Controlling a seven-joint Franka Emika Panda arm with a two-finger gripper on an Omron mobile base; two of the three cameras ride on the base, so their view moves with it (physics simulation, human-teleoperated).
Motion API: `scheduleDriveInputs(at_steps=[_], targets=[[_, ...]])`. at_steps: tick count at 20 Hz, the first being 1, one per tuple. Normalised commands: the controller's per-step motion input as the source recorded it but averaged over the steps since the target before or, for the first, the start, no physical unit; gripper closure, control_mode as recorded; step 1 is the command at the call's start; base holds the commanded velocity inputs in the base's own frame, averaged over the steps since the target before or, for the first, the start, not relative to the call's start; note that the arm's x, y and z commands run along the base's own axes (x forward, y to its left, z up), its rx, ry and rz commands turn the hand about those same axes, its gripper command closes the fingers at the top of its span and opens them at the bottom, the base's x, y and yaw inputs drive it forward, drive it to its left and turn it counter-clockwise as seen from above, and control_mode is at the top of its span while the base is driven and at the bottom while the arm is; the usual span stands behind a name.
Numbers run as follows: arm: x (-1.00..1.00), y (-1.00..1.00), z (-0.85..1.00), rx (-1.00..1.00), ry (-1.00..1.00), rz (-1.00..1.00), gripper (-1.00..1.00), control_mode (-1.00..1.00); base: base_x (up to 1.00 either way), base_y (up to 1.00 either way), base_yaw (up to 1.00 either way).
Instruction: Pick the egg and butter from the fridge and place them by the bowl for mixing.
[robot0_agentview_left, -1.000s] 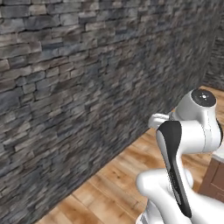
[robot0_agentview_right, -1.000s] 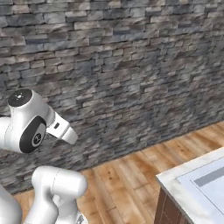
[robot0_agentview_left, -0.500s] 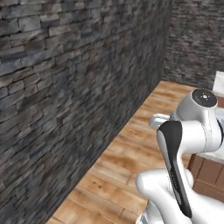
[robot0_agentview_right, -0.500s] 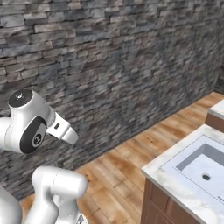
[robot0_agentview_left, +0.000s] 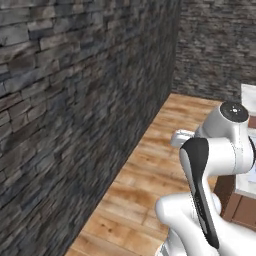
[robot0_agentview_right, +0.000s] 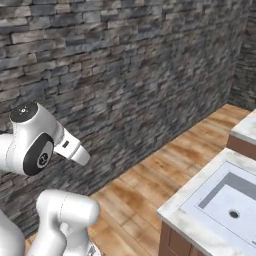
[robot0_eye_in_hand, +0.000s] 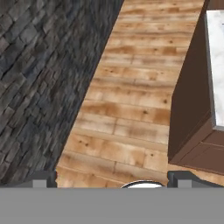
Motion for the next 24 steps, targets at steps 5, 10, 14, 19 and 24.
scheduleDriveInputs(at_steps=[5,10,14,19,24], targets=[[0.0,0.0,0.0,0.0,0.0,0.0,-1.0,1.0,0.48,0.1,-0.42],[0.0,0.0,0.0,0.0,0.0,0.0,-1.0,1.0,0.53,0.14,-0.41],[0.0,0.0,0.0,0.0,0.0,0.0,-1.0,1.0,0.66,0.25,-0.26],[0.0,0.0,0.0,0.0,0.0,0.0,-1.0,1.0,0.67,0.26,-0.25],[0.0,0.0,0.0,0.0,0.0,0.0,-1.0,1.0,0.66,0.27,-0.27]])
